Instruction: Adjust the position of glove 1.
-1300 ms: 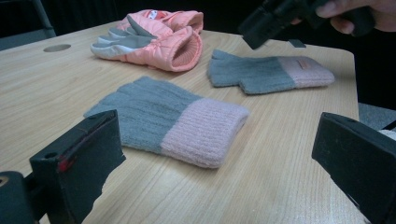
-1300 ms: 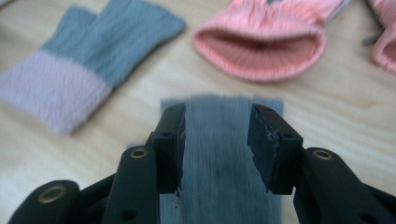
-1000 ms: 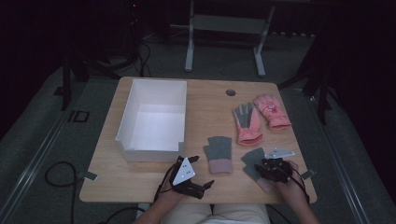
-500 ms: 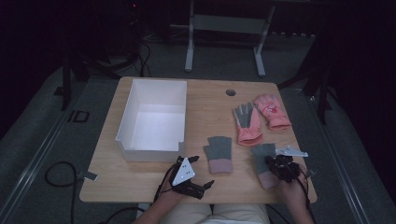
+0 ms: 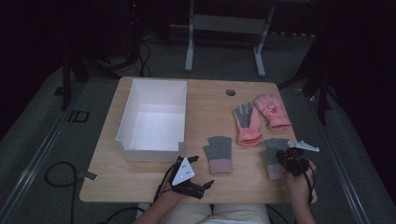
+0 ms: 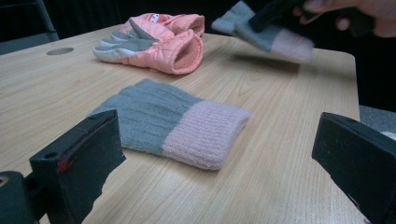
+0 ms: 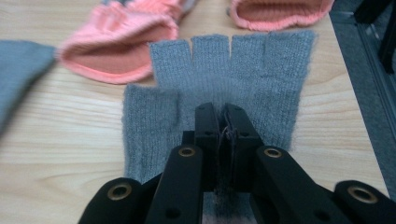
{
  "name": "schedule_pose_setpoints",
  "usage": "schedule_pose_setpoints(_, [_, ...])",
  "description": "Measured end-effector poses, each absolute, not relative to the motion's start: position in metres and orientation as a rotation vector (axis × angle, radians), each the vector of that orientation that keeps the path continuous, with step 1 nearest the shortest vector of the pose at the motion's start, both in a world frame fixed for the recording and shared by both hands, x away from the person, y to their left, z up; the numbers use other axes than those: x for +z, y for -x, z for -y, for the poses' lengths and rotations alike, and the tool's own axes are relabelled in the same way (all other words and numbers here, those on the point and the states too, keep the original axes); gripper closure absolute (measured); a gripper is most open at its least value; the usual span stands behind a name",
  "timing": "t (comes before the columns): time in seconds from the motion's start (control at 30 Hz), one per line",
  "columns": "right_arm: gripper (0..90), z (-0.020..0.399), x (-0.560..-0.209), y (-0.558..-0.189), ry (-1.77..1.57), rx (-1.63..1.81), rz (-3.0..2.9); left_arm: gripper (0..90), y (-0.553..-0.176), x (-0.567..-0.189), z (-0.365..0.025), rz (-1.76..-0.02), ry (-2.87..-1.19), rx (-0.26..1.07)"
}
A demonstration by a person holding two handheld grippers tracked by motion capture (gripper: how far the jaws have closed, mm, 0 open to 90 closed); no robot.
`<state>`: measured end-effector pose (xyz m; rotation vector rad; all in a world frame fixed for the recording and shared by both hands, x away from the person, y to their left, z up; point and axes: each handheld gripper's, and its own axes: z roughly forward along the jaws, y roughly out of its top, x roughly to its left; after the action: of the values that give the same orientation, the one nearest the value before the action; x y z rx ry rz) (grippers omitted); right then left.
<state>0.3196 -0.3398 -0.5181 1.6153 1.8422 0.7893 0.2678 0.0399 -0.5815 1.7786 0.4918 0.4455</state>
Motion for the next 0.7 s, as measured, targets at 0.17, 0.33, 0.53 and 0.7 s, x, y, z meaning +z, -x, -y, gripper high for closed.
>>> schedule_pose_setpoints(0.17, [83.7, 0.345, -0.537, -0.334, -1.639, 0.720, -1.862, 1.4, -0.268, -0.582, -0.040, -0.491, -1.776, 0.442])
schedule_pose_setpoints(0.33, [74.5, 0.346, -0.552, -0.337, -1.644, 0.706, -1.876, 1.4, -0.268, -0.582, -0.040, -0.487, -1.778, 0.444])
schedule_pose_setpoints(0.53, [62.0, 0.355, -0.545, -0.339, -1.617, 0.723, -1.926, 1.4, -0.268, -0.581, -0.040, -0.485, -1.780, 0.440])
schedule_pose_setpoints(0.7, [59.5, 0.365, -0.537, -0.342, -1.480, 0.737, -2.091, 1.4, -0.269, -0.582, -0.041, -0.487, -1.777, 0.427])
